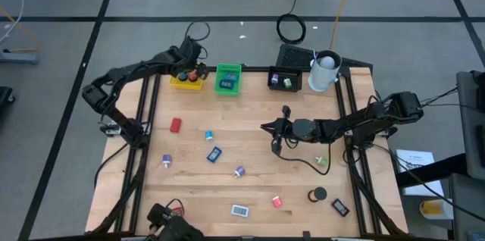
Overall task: Pick & Place Office items
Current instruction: Put the red sand timer into the yellow bin, then put the right blue charger adapter into the black bin
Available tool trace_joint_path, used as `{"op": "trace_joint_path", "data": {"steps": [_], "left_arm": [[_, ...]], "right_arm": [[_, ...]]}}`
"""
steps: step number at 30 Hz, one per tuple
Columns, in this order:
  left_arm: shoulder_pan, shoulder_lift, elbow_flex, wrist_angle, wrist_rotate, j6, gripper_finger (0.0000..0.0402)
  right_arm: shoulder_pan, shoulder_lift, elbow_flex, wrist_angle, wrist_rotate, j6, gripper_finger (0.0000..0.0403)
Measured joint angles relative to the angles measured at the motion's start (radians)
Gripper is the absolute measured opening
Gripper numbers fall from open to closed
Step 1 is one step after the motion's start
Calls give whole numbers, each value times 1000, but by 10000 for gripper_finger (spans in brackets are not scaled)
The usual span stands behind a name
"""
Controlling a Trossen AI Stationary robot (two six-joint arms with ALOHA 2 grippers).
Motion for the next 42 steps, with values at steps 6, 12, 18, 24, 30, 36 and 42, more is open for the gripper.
{"op": "trace_joint_path", "data": {"steps": [6,12,18,24,30,36,42], "left_arm": [[-76,-44,85,-129,-4,102,229],[-181,-230,-87,144,284,187,108],[-257,-374,-315,411,457,164,13],[-357,-434,-452,508,465,178,6],[-461,-446,-733,1042,500,178,15],[-501,-435,-885,1279,501,169,15],[-509,-435,-904,1273,499,171,4]], "right_arm": [[0,0,0,0,0,-5,22],[-2,0,0,0,0,-14,22],[-4,0,0,18,2,-13,22],[-7,-1,0,39,2,-9,22],[-10,-1,4,29,4,21,22],[-11,-1,104,-188,4,87,22],[12,-1,209,-381,48,141,22]]}}
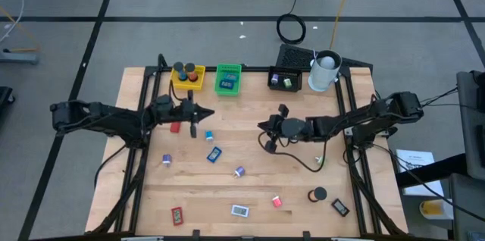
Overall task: Pick & Place Office items
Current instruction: Put the right blue charger adapter into the black bin
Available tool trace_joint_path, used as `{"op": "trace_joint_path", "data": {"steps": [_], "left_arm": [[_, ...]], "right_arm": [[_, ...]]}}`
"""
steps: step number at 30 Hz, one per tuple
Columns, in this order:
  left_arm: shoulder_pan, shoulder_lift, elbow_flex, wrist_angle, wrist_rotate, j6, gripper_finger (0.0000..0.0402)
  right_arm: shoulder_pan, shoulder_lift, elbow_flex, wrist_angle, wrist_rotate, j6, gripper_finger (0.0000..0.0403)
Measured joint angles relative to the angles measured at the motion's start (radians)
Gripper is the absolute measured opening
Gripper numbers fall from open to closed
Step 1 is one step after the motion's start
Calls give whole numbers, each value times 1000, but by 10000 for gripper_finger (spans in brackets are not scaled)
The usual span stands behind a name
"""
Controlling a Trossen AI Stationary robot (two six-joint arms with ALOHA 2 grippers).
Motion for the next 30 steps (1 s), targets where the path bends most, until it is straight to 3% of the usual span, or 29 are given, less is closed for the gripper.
{"op": "trace_joint_path", "data": {"steps": [7,13,21,30], "left_arm": [[-82,0,0,-18,1,56,17],[-104,0,0,-32,-1,87,6],[-104,0,0,-33,-1,94,24],[-104,0,0,-37,-2,90,37]], "right_arm": [[34,0,8,-9,5,10,22],[57,0,29,-36,-71,62,30],[123,13,120,-153,-69,92,81],[215,210,258,-210,-72,68,148]]}}
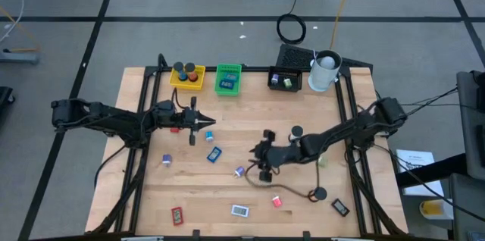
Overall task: Pick & Place Office items
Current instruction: Put the right blue charger adapter into the black bin
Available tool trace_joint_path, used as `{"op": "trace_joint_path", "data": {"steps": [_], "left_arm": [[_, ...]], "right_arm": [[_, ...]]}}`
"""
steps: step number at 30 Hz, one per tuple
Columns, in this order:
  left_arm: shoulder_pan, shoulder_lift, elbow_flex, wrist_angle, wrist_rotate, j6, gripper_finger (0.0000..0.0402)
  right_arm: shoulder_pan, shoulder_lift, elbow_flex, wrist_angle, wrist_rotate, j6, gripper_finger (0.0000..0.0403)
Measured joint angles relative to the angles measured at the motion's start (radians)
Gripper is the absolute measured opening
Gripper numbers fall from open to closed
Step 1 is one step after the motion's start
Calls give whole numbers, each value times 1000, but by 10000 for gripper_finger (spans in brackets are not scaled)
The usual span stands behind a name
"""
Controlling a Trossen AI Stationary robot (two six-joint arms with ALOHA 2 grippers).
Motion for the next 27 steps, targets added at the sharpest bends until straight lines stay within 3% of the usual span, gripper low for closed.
{"op": "trace_joint_path", "data": {"steps": [7,11,15,20,27], "left_arm": [[0,0,0,-4,-1,-39,37],[0,0,0,-5,-1,-39,37],[1,0,0,-11,-8,-38,37],[3,0,0,-12,-26,-39,37],[3,0,0,-16,-29,-39,37]], "right_arm": [[7,205,183,-58,-133,-173,214],[-14,260,218,-92,-156,-220,249],[-40,282,220,-68,-282,-222,267],[-59,323,218,-23,-381,-252,262],[-72,348,217,-6,-383,-269,214]]}}
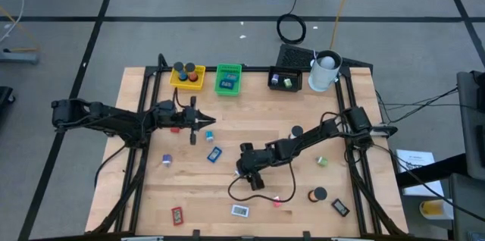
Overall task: Pick & Place Office items
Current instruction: Put the right blue charger adapter into the black bin
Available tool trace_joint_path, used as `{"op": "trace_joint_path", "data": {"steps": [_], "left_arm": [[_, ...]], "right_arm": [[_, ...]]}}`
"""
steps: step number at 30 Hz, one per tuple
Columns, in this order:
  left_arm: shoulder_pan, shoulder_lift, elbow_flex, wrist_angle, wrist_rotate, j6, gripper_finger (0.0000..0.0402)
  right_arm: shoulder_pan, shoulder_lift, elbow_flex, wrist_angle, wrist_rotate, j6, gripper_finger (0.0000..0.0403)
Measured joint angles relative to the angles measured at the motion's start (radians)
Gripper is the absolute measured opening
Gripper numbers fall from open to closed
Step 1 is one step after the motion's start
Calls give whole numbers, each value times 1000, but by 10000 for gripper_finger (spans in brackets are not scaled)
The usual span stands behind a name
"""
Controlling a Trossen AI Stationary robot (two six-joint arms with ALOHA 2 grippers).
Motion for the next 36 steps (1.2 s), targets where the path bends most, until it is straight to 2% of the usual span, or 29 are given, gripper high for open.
{"op": "trace_joint_path", "data": {"steps": [4,9,13,17,22,24,30,32,36], "left_arm": [[0,0,0,-1,-2,0,37],[0,0,0,-1,-5,-1,37],[0,0,0,-2,-5,-3,37],[0,0,0,-3,-6,-3,37],[0,0,0,-8,-7,0,37],[0,0,0,-8,-7,0,37],[0,0,0,-8,-7,-1,37],[0,0,0,-10,-7,-2,37],[0,0,0,-29,-7,-3,37]], "right_arm": [[-2,-2,1,-6,48,-1,168],[-12,-2,1,-15,49,2,118],[-18,-4,1,-26,60,27,116],[-19,-49,0,-81,143,53,130],[-42,-184,2,-253,239,102,131],[-66,-255,1,-364,323,128,127],[-254,-456,-5,-659,633,275,128],[-360,-497,-22,-677,654,313,129],[-588,-516,-80,-637,620,319,130]]}}
